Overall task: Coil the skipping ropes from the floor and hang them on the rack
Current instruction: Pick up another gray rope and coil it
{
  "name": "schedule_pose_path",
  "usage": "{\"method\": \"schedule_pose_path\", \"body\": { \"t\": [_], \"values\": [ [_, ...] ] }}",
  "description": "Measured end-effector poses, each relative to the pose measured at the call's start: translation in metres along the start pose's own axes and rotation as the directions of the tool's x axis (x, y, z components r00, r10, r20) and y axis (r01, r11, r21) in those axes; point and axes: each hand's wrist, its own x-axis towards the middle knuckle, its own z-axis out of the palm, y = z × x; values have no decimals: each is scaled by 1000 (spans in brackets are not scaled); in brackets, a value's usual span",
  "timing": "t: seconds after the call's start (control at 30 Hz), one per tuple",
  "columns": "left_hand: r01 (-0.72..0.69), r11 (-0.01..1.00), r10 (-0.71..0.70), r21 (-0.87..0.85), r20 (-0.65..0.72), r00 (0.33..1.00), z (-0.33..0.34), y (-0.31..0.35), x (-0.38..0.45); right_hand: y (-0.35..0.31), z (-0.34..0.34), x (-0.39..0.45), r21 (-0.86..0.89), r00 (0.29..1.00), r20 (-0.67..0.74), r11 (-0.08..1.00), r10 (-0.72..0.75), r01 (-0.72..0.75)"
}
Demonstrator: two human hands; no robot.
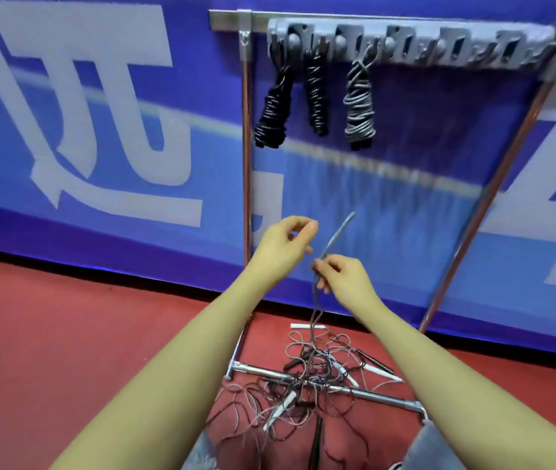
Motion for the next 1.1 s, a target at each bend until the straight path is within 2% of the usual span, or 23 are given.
{"method": "schedule_pose_path", "body": {
  "t": [0.07,0.13,0.2,0.23,0.37,0.5,0.6,0.67,0.73,0.77,0.8,0.87,1.0,1.1],
  "values": [
    [73,997,-74,-11,-24,997,-1,4,-6,-21,-14,-4,127,997,-77,992,-5,15],
    [117,978,-130,174,66,989,2,-1,-14,-42,-26,-7,214,992,-120,975,-32,58],
    [74,918,-168,390,214,962,9,-6,-23,-61,-35,-8,277,988,-137,955,-70,106],
    [46,907,-164,419,252,954,13,-5,-27,-69,-39,-8,297,987,-135,947,-88,125],
    [13,969,-57,247,171,984,20,7,-30,-88,-51,-11,400,986,-128,904,-111,153],
    [-29,954,10,298,64,998,15,23,-25,-94,-62,-13,579,985,-137,799,-103,164],
    [-14,961,26,277,-41,999,11,30,-23,-78,-65,-16,462,997,-63,884,-53,76],
    [0,966,20,258,-75,997,8,34,-21,-58,-59,-25,191,997,72,981,2,-16],
    [-8,974,23,226,-65,998,6,41,-19,-37,-45,-37,-85,965,252,995,70,-50],
    [-12,981,22,196,-50,998,6,45,-19,-28,-37,-43,-146,947,307,988,91,-47],
    [-15,986,21,168,-33,999,6,49,-18,-22,-30,-47,-150,945,315,988,93,-47],
    [-19,991,22,129,-21,1000,6,56,-17,-19,-21,-52,-101,966,246,993,78,-54],
    [32,999,-34,-34,-57,998,6,60,-18,-29,-20,-48,-58,989,149,998,24,-15],
    [164,983,-168,-85,-54,984,8,44,-25,-35,-23,-44,146,1000,26,989,9,-13]
  ]
}}
